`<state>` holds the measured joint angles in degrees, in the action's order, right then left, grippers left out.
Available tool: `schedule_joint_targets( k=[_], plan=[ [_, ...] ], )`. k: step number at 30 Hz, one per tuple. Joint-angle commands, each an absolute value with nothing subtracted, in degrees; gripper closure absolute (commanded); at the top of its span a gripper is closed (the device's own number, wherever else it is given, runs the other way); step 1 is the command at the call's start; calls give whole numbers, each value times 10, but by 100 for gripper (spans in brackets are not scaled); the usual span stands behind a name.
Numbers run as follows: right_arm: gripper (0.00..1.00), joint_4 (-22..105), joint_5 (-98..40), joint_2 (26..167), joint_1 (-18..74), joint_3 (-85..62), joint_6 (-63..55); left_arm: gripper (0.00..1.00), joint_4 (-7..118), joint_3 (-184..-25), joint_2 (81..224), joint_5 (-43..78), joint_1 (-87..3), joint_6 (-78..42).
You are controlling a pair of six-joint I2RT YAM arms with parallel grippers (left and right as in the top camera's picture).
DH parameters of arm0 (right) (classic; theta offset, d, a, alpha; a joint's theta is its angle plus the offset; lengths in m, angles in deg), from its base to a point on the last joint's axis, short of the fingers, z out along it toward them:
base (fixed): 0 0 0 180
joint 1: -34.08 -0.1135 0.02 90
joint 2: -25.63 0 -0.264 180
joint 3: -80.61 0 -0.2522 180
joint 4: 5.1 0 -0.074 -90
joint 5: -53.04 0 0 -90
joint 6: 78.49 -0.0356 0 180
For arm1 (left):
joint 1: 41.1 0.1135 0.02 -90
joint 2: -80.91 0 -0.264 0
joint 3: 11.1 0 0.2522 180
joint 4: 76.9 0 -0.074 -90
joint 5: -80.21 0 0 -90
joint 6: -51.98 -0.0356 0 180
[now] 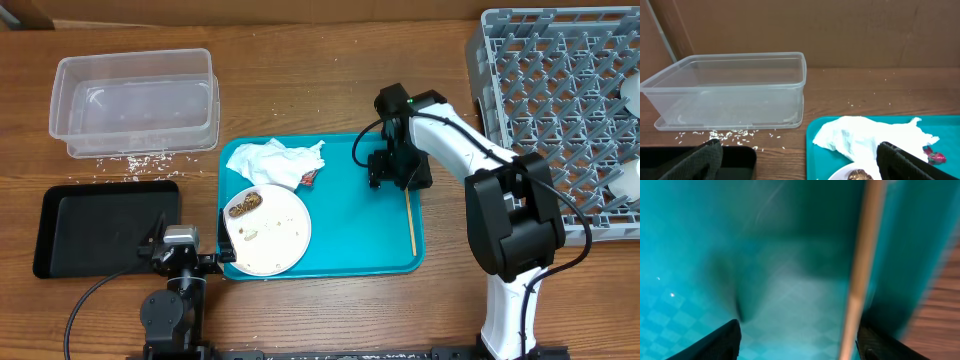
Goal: Sort waste into correct bins and load items into the dishwasher
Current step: 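Return the right gripper to the tray and grasp the second chopstick, then carry the second chopstick into the dish rack and release it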
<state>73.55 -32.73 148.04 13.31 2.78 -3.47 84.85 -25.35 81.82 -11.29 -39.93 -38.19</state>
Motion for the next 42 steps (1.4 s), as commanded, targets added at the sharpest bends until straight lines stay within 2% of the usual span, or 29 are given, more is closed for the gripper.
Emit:
schedule_joint_targets(
  k=[1,2,3,6,8,9,13,19,25,32,42],
  plan=[
    [24,713,-335,1481,131,-9,-40,0,850,-251,813,-108,-396,-378],
    [27,707,-335,1481,131,-15,-46,0,850,-251,813,-108,-396,-378],
    [35,704,-334,1480,131,-19,-52,0,850,-251,813,-108,-396,-378],
    [73,707,-330,1480,131,-17,-57,0,850,-251,813,-108,-396,-378],
    [92,721,-330,1479,132,-2,-57,0,850,-251,813,-108,-396,-378],
    [96,732,-331,1479,133,11,-57,0,850,-251,813,-108,-396,-378],
    [96,806,-349,1479,152,103,-56,0,850,-251,813,-108,-396,-378],
    [96,926,-382,1479,205,320,-10,0,850,-251,813,-108,-396,-378],
    [96,940,-426,1479,289,489,83,0,850,-251,813,-108,-396,-378],
    [96,851,-427,1482,376,490,193,0,850,-251,813,-108,-396,-378],
    [96,744,-392,1509,448,438,225,0,850,-251,813,-108,-396,-378]
  ],
)
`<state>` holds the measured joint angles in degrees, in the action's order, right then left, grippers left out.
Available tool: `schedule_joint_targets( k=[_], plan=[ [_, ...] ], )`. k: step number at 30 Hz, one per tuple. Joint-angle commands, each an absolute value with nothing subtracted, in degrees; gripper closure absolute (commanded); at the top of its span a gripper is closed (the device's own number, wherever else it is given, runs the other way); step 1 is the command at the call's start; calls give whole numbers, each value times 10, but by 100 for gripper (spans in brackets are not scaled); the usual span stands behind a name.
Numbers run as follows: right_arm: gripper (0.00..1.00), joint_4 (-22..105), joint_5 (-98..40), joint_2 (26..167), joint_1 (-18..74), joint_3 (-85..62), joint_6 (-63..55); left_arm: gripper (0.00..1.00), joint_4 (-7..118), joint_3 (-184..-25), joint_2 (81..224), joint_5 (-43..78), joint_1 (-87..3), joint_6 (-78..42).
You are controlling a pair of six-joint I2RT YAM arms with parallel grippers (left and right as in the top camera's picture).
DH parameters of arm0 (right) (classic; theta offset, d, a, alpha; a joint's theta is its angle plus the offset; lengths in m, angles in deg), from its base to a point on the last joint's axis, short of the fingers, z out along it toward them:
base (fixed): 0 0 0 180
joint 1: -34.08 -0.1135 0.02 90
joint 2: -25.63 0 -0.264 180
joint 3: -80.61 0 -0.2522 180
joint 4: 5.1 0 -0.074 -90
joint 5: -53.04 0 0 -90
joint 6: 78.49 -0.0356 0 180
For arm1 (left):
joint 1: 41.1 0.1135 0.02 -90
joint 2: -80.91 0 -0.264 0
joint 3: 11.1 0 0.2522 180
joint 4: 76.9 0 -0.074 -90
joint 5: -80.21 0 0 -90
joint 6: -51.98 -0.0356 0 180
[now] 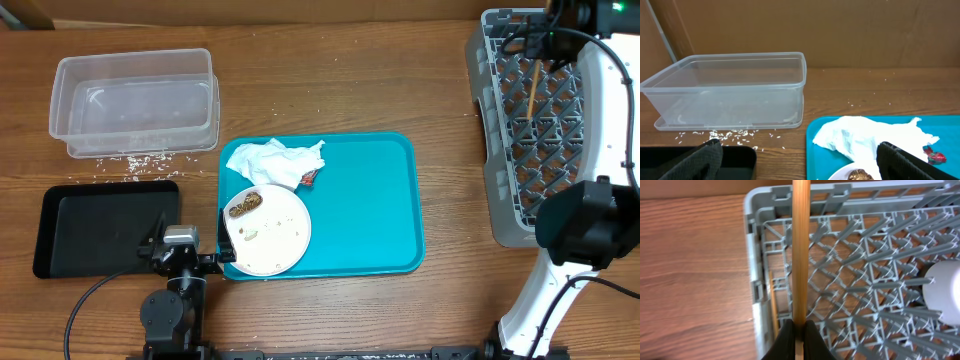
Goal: Sort waste into correct bins and load items into the dishwasher
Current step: 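Carry the second chopstick into the dish rack and release it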
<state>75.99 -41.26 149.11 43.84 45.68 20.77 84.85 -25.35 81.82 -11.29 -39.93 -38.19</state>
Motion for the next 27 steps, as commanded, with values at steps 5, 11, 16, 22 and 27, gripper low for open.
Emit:
schedule_joint_targets(
  k=[5,11,16,22,27],
  plan=[
    [94,735,-331,1535,449,418,224,0,850,-251,813,-108,-396,-378],
    [84,737,-304,1539,437,418,220,0,850,-251,813,-108,-396,-378],
    [21,757,-304,1539,434,418,203,0,850,-251,813,-108,-396,-378],
    [13,808,-263,1519,434,420,132,0,850,-251,813,-108,-396,-378],
    [13,878,-164,1463,433,420,129,0,850,-251,813,-108,-396,-378]
  ],
)
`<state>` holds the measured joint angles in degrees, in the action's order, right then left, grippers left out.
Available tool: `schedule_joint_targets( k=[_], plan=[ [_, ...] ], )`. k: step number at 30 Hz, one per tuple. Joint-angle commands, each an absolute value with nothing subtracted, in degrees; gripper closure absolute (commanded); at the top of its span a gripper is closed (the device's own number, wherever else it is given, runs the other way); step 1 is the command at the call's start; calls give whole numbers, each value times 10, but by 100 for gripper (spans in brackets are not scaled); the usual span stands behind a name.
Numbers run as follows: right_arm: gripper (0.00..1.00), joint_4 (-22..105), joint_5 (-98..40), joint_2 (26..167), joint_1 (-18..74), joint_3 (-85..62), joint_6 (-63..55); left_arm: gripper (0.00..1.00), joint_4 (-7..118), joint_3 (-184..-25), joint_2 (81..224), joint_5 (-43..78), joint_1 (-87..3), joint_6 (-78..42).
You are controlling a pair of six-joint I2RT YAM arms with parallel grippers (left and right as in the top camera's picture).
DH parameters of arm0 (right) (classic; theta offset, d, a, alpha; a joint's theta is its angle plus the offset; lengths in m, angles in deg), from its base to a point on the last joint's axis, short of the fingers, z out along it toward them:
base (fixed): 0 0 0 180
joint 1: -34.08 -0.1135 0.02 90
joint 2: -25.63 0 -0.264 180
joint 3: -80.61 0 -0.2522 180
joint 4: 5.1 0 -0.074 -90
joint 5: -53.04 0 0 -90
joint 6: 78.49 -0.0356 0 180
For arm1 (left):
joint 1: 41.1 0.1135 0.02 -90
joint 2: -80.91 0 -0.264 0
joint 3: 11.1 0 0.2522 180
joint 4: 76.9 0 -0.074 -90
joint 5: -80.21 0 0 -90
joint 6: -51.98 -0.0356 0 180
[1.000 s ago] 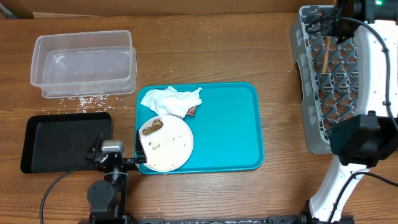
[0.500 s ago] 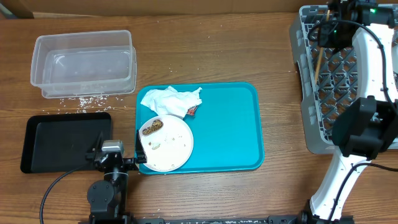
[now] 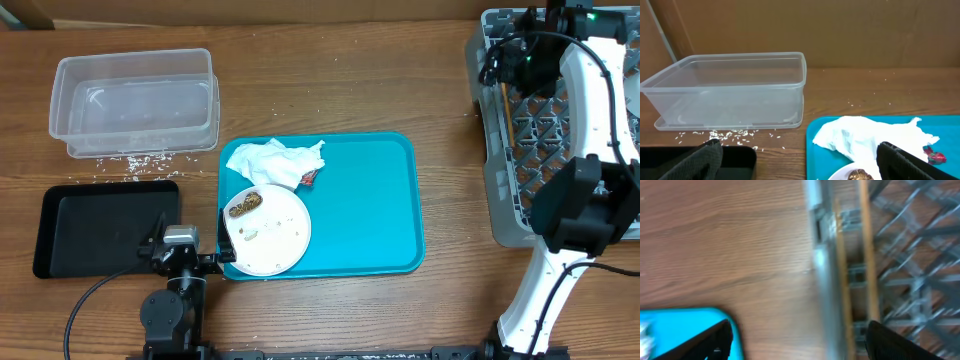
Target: Sort waste into correct bins and load items into the dishwasher
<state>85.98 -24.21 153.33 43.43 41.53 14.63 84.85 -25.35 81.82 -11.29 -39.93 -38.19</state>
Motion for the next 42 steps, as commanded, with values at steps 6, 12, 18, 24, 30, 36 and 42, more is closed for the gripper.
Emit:
schedule_joint_targets(
  k=[6,12,18,24,30,36,42],
  plan=[
    [14,991,-135,1412,413,420,129,0,850,-251,813,-108,-396,-378],
    [13,1057,-133,1410,361,408,129,0,850,-251,813,-108,-396,-378],
    [0,1044,-144,1413,304,390,130,0,850,-251,813,-108,-396,-378],
    [0,1035,-197,1413,290,390,130,0,850,-251,813,-108,-396,-378],
    [0,999,-308,1413,308,390,129,0,850,-251,813,-108,-396,-378],
    [0,1003,-309,1413,361,389,99,0,850,-251,813,-108,-396,-378],
    [0,999,-309,1413,430,389,99,0,850,-251,813,-108,-396,-378]
  ],
)
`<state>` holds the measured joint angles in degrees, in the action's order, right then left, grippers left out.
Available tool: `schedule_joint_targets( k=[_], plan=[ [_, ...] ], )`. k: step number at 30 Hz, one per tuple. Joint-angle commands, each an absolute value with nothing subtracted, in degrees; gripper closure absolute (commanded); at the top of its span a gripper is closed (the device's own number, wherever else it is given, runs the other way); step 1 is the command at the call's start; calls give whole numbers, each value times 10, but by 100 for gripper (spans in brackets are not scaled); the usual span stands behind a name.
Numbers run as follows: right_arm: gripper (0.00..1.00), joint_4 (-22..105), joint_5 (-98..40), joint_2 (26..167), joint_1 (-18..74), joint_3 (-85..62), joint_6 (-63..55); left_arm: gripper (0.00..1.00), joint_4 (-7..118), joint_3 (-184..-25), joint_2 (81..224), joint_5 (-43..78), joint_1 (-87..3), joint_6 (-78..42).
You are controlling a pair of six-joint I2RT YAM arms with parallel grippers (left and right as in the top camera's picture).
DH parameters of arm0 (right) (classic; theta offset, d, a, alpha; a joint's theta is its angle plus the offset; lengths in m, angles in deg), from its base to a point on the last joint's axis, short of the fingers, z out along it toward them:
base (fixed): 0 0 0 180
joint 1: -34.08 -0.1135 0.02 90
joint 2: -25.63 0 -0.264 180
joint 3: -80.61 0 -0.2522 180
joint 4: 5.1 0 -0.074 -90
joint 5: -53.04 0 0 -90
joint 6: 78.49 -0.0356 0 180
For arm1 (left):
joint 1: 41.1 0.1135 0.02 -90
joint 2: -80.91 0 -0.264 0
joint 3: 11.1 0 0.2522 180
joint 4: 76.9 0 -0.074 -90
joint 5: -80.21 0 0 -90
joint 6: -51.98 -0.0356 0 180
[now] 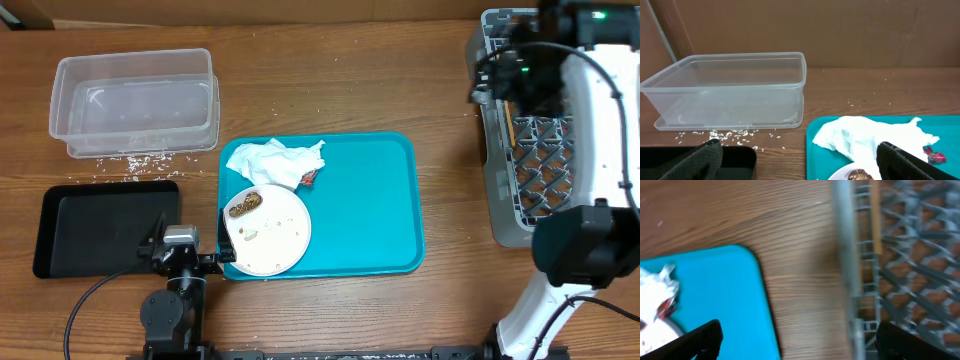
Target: Sort waste into correct bins and load items into the dishwasher
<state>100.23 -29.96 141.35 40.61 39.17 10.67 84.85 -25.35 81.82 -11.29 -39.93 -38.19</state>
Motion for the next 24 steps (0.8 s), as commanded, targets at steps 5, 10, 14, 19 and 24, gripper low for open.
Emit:
schedule_joint_targets(
  k=[5,10,14,19,24],
  plan=[
    [0,965,-309,1413,469,389,99,0,850,-251,813,-113,-396,-383],
    [0,959,-309,1413,486,389,99,0,851,-251,813,-112,-396,-379],
    [0,959,-309,1413,486,389,99,0,856,-251,813,-36,-396,-288],
    [0,959,-309,1413,486,389,99,0,886,-251,813,126,-396,-53],
    [0,959,-309,1413,486,389,99,0,1034,-252,813,211,-396,-20]
  ],
)
